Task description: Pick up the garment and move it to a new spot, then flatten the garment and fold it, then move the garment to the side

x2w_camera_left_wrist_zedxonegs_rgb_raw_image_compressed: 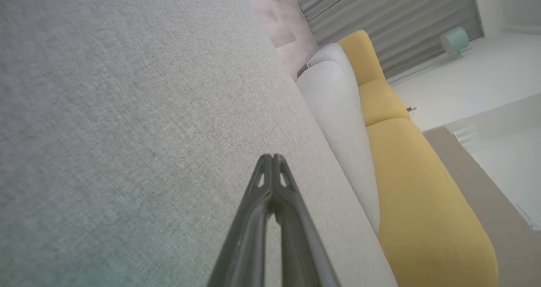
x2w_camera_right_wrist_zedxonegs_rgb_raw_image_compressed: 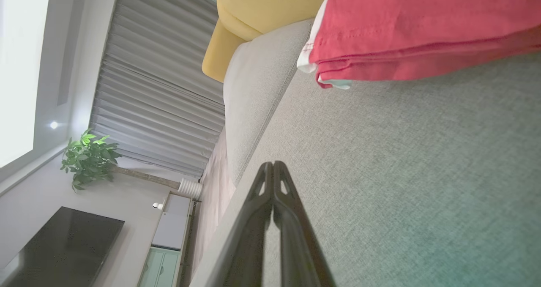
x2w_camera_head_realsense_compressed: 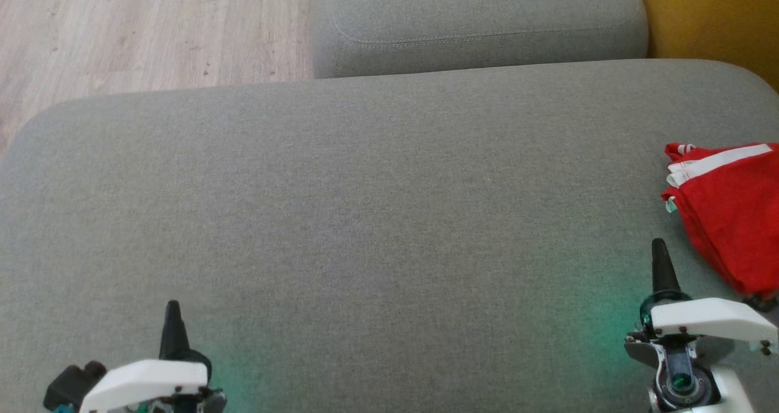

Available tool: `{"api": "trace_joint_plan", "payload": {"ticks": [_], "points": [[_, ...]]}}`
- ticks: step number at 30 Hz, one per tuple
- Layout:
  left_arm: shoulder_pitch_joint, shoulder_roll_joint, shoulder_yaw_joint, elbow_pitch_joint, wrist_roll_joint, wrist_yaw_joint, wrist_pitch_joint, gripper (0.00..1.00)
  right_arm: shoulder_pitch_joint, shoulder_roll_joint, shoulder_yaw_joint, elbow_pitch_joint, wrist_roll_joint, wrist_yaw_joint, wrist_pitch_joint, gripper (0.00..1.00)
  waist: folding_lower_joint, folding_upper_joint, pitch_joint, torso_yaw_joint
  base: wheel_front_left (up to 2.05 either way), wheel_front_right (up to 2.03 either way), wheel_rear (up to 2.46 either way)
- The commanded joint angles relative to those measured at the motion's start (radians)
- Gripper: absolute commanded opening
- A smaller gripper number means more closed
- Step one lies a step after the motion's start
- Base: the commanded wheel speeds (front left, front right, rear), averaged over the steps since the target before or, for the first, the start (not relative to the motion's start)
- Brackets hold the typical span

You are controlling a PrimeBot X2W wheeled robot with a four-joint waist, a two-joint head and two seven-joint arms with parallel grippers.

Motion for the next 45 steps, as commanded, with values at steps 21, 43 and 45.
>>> {"api": "trace_joint_plan", "payload": {"ticks": [21, 43, 45], "points": [[-0.075, 0.004, 0.08, -0.07, -0.25, -0.034, 0.067, 0.0, -0.009, -0.003, -0.018, -0.115, 0.261, -0.001, 0.068, 0.0, 0.0, -0.0001, 0.0, -0.001, 0.0, 0.0, 0.0], [-0.098, 0.005, 0.13, -0.101, -0.492, -0.059, 0.134, 0.0, 0.002, -0.004, -0.048, -0.191, 0.513, -0.001, 0.133, 0.0, 0.0, -0.0001, 0.0, -0.002, 0.0, 0.0, 0.0], [-0.098, 0.005, 0.13, -0.101, -0.492, -0.059, 0.134, 0.0, 0.002, -0.004, -0.048, -0.191, 0.513, -0.001, 0.133, 0.0, 0.0, -0.0001, 0.0, -0.002, 0.0, 0.0, 0.0]]}}
